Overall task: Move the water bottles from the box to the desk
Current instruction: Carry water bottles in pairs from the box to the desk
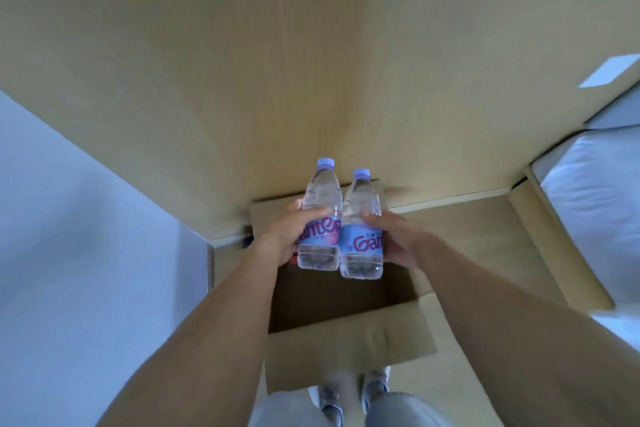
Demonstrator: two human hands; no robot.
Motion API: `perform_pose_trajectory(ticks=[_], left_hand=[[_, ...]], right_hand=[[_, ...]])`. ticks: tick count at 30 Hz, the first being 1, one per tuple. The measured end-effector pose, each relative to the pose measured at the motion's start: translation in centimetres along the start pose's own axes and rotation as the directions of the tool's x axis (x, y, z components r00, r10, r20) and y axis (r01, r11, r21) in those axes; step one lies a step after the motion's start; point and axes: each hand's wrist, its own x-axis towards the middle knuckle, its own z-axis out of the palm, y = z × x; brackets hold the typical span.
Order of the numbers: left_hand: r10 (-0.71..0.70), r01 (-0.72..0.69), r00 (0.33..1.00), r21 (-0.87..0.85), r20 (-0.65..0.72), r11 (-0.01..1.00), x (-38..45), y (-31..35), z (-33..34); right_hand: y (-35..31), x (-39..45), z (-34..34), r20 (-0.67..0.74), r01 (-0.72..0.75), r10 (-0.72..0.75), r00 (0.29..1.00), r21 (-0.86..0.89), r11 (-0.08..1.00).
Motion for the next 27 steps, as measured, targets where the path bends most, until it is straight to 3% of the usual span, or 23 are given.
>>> perform_pose_trajectory(ticks=[7, 14, 23, 27], left_hand=[[0.02, -0.029, 0.991, 0.069, 0.13, 0.997, -1.5, 2.9, 6.2], [-0.012, -0.062, 0.95, 0.226, 0.312, 0.972, -3.7, 1.8, 17.3], [-0.105, -0.119, 0.858, 0.393, 0.503, 0.912, -10.2, -6.1, 36.2], [-0.204, -0.158, 0.763, 0.483, 0.613, 0.861, -14.2, -11.2, 44.3]], right_hand=[[-1.3, -7.0, -3.0, -0.151, 0.12, -0.102, 0.983, 0.114, 0.986], [1.2, -16.3, -10.1, -0.404, 0.229, -0.131, 0.905, 0.204, 0.952], [11.4, -32.9, -20.7, -0.644, 0.384, -0.122, 0.755, 0.284, 0.879], [17.7, -40.8, -24.4, -0.742, 0.446, -0.072, 0.666, 0.319, 0.836]])
